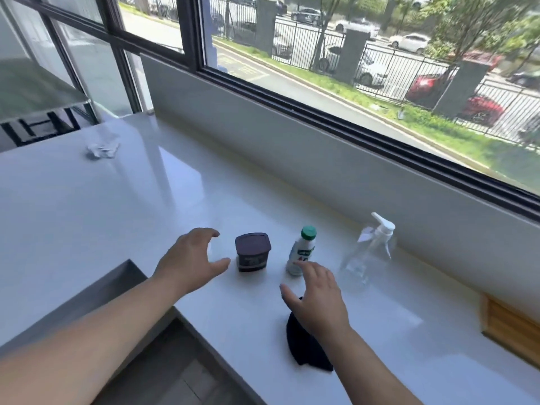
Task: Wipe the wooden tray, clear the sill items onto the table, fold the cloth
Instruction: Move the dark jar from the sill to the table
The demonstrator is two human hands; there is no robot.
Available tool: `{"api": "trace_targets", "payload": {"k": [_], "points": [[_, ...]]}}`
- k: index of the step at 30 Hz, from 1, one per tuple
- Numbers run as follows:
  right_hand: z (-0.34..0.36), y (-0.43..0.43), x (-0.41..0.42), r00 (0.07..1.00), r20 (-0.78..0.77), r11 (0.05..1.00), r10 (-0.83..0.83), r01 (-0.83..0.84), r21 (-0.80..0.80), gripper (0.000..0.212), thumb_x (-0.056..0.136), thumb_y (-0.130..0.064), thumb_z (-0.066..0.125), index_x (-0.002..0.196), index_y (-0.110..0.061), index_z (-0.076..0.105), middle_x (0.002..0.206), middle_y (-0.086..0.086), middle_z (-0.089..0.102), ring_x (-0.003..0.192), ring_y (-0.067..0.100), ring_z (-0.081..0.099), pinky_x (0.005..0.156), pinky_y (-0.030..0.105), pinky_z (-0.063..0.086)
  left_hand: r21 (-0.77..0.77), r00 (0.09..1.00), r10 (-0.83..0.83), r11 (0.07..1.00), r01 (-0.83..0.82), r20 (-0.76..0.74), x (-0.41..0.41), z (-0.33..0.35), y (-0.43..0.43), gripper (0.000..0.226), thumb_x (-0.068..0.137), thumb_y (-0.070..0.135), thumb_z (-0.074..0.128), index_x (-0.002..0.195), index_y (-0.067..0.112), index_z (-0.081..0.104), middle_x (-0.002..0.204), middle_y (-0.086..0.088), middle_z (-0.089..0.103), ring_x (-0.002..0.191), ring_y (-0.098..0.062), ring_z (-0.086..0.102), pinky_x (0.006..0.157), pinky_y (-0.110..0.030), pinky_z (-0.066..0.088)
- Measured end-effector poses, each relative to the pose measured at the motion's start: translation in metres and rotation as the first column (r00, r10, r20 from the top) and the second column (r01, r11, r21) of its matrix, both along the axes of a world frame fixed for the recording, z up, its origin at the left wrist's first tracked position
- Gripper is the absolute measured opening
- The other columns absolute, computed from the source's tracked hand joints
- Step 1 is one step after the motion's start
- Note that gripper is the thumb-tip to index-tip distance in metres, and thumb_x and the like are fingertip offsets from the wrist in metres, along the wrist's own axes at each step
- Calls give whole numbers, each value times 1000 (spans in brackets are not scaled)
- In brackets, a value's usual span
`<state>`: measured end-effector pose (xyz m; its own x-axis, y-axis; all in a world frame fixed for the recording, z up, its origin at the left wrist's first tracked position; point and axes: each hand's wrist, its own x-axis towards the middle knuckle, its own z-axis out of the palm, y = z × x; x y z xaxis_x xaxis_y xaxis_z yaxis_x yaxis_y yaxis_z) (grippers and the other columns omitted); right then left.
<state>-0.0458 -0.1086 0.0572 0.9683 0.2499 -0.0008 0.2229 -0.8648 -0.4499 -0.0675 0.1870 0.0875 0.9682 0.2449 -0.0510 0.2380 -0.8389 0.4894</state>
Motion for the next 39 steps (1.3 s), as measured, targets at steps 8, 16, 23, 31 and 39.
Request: {"api": "trace_targets", "payload": {"k": [8,16,23,31,39], "points": [[-25,39,18,991,-125,998,-37,42,44,69,93,-62,53,153,-28,46,152,-11,49,140,16,40,115,34,38,24,993,-92,995,94,-76,36,-21,5,80,82,62,69,150,33,40,158,14,40,142,-15,38,100,-39,48],[-84,67,77,878,-467,925,-105,259,279,66,93,-49,56,156,-37,38,160,-11,43,136,10,51,107,35,48,37,966,-174,982,185,-191,112,-60,-23,90,76,53,74,155,32,37,159,10,41,138,-20,44,101,-39,49],[-119,92,115,674,-735,741,-73,531,412,85,75,-46,57,157,-41,37,126,-19,58,95,-12,59,71,18,47,28,924,-213,972,234,-316,149,-100,-32,82,75,54,76,145,31,41,126,1,58,109,-25,62,84,-41,57],[-92,154,116,593,-801,646,84,580,497,25,97,-23,59,119,-33,68,104,-5,75,82,18,67,80,35,55,-15,967,-100,995,99,-235,118,-65,29,78,65,74,73,130,41,46,109,12,56,96,-15,60,78,-37,56],[6,347,44,559,-705,660,437,333,673,33,98,-13,64,129,-24,65,109,9,77,85,23,67,78,32,55,-40,969,226,972,-231,-103,-22,43,216,76,55,63,70,126,46,51,109,18,61,95,-8,64,83,-36,58]]}}
